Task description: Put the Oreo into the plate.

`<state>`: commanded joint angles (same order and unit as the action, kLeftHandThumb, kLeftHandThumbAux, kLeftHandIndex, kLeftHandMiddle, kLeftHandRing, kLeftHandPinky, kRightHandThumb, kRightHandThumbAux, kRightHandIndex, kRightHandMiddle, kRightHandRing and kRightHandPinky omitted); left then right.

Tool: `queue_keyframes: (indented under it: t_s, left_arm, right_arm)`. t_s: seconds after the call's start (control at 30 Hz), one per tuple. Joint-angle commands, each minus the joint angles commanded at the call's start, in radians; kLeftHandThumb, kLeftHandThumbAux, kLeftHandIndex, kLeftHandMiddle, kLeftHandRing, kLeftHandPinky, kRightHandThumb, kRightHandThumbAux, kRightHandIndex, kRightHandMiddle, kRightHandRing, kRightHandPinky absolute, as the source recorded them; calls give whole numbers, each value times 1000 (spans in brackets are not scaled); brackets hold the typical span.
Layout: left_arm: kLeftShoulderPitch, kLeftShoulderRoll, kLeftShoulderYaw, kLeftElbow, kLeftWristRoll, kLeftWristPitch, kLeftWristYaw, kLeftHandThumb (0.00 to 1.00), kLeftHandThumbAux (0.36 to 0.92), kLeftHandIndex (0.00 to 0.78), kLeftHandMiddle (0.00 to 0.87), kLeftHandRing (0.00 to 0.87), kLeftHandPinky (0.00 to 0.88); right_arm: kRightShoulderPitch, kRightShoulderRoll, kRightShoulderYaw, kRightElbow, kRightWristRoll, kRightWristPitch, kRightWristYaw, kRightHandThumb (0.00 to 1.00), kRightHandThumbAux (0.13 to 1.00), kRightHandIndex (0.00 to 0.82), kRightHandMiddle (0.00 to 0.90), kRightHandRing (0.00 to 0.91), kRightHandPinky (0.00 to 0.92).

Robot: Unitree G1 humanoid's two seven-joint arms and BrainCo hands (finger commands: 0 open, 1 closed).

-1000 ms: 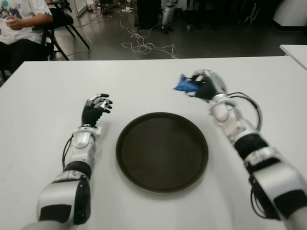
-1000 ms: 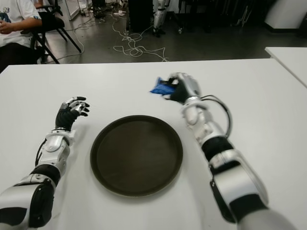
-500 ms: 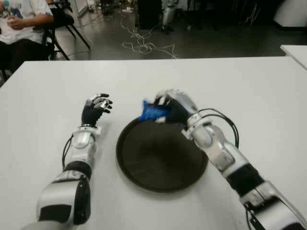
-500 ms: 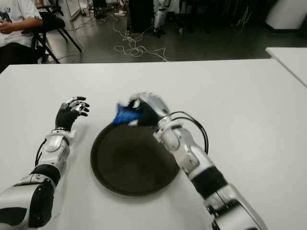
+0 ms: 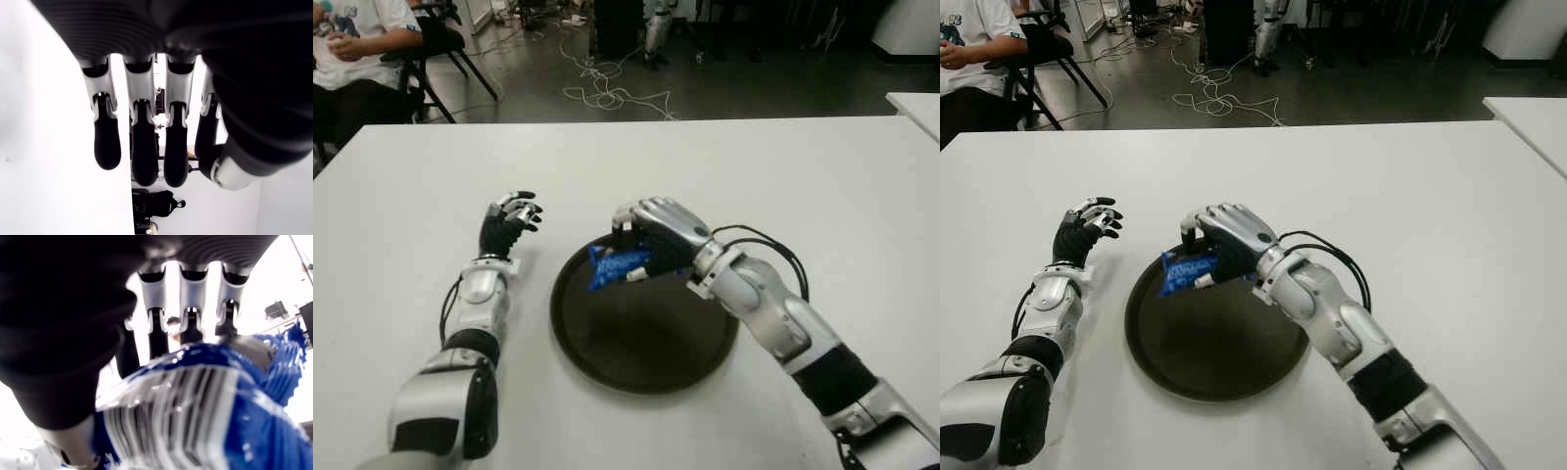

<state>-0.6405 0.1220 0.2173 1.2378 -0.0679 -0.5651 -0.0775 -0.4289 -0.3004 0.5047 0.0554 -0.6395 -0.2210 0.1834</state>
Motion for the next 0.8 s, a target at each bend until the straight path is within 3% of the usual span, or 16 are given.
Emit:
queue_keyframes:
  t_s: [0.2, 0.4, 0.5, 0.57, 0.6, 0.63, 0.73, 0.8]
  left_arm:
    - [0, 0, 6, 1, -9, 0, -11, 827, 677, 377, 517, 505, 499]
    - [1, 1, 7, 2, -10, -3, -18, 827, 677, 376, 516, 502, 503]
    - [2, 1, 9, 2, -11, -5, -21, 827, 677, 376, 516, 506, 506]
    - [2, 1, 10, 2, -12, -6, -22, 828, 676, 378, 516, 509, 508]
    - [2, 0, 10, 2, -12, -7, -22, 828, 676, 379, 516, 509, 509]
    - [2, 0, 10, 2, -12, -7, -22, 828, 676, 379, 517, 512, 515]
    - [1, 0, 9, 4, -9, -5, -18, 829, 676, 381, 516, 515, 520]
    - [1, 1, 9, 4, -9, -4, -18, 829, 675, 382, 516, 516, 520]
  right_arm:
    - [1, -43, -9, -19, -27, 3, 54, 66, 852, 614, 739, 754, 736]
    - [-9, -57, -10, -7, -48, 0, 77, 64, 855, 533, 625, 619, 573]
    - [-16, -65, -7, -2, -60, -4, 83, 21, 829, 442, 466, 444, 380]
    - [-23, -73, -5, 0, -69, -5, 93, 8, 777, 328, 319, 290, 205]
    - [-29, -81, -3, 1, -77, -2, 106, 6, 765, 303, 289, 259, 171]
    - [-33, -86, -1, 2, -84, -1, 116, 4, 733, 227, 205, 171, 109]
    - [-39, -96, 1, 2, -100, 3, 137, 1, 688, 116, 82, 59, 35]
    - [-39, -96, 0, 1, -105, 5, 144, 0, 675, 84, 47, 30, 18]
